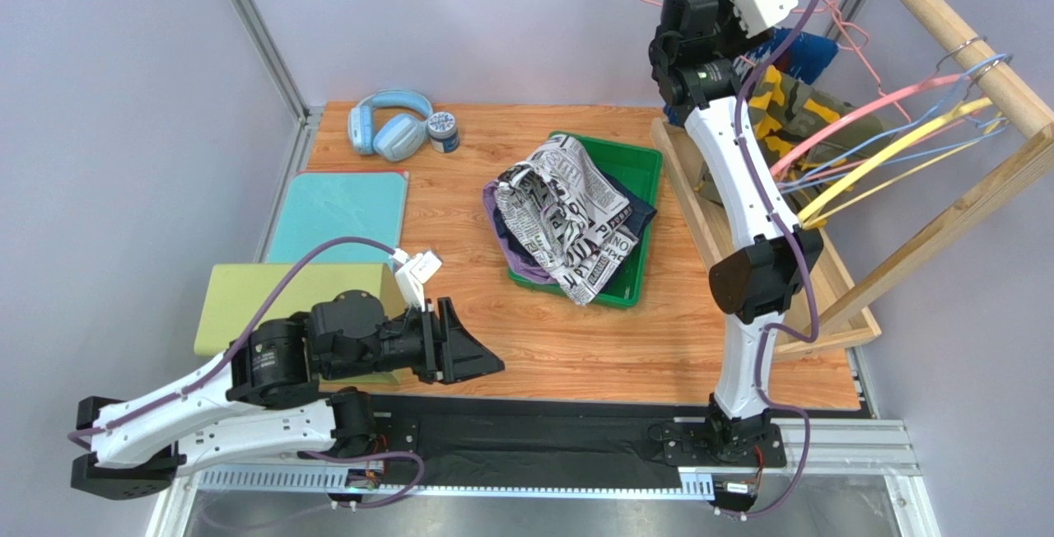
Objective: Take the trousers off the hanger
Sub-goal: Grab a hanger with trousers on it with the right arm
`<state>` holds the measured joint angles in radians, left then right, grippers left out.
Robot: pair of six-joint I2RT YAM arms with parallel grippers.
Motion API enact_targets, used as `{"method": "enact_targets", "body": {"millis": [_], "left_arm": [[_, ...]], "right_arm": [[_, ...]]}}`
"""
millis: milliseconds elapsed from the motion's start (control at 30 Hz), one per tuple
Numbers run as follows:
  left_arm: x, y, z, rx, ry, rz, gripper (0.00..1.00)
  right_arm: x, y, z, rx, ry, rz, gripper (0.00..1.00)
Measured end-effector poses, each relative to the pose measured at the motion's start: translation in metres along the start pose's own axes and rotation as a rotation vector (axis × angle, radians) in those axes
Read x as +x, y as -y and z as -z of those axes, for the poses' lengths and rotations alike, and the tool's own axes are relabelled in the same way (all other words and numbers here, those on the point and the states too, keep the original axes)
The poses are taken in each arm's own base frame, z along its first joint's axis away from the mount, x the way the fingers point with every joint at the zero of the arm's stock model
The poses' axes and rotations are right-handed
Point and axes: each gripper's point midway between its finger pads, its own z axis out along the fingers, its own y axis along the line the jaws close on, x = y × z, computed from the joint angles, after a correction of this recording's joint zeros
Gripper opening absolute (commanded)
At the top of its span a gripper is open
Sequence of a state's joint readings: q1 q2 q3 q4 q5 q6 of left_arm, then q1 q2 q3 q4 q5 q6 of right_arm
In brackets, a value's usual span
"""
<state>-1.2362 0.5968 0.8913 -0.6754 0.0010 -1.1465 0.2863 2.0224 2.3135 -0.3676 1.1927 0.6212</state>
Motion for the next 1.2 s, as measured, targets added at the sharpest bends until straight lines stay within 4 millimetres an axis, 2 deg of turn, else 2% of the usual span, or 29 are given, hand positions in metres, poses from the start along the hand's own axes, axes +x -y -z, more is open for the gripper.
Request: {"method": "enact_targets", "body": {"millis": [133,267,533,600,633,700,900,967,1200], "left_arm": [[0.002,-0.001,-0.007,-0.012,-0.017,0.000,0.61],[0.005,-0.001,-0.012,-0.021,-0.035,0.000,0.61],[0.005,0.000,-0.013,-0.016,-0.040,0.002,0.61],[0.005,0.002,-0.012,-0.010,-0.038,0.005,0.61],[0.005,0.003,-0.012,-0.004,-0.037,0.008,0.61],[0.004,0.006,-0.010,0.009,-0.035,0.013,0.61],[0.002,0.015,-0.005,0.052,-0.028,0.025,0.61],[0.002,0.017,-0.002,0.064,-0.025,0.029,0.61],[0.000,0.024,0.005,0.104,-0.016,0.039,0.60]], "right_arm": [[0.002,-0.005,-0.007,-0.010,-0.003,-0.009,0.58],[0.004,-0.003,-0.013,-0.009,-0.005,-0.005,0.53],[-0.006,-0.001,-0.022,-0.007,0.008,-0.005,0.26],[-0.006,-0.001,-0.022,-0.009,0.008,-0.003,0.16],[-0.006,-0.002,-0.022,-0.010,0.009,-0.012,0.07],[-0.004,-0.003,-0.022,-0.013,0.007,-0.031,0.01],[0.014,0.008,-0.022,-0.004,-0.024,0.009,0.00],[0.015,0.013,-0.020,-0.001,-0.032,0.029,0.00],[-0.008,0.017,0.007,-0.049,-0.060,0.021,0.00]]}}
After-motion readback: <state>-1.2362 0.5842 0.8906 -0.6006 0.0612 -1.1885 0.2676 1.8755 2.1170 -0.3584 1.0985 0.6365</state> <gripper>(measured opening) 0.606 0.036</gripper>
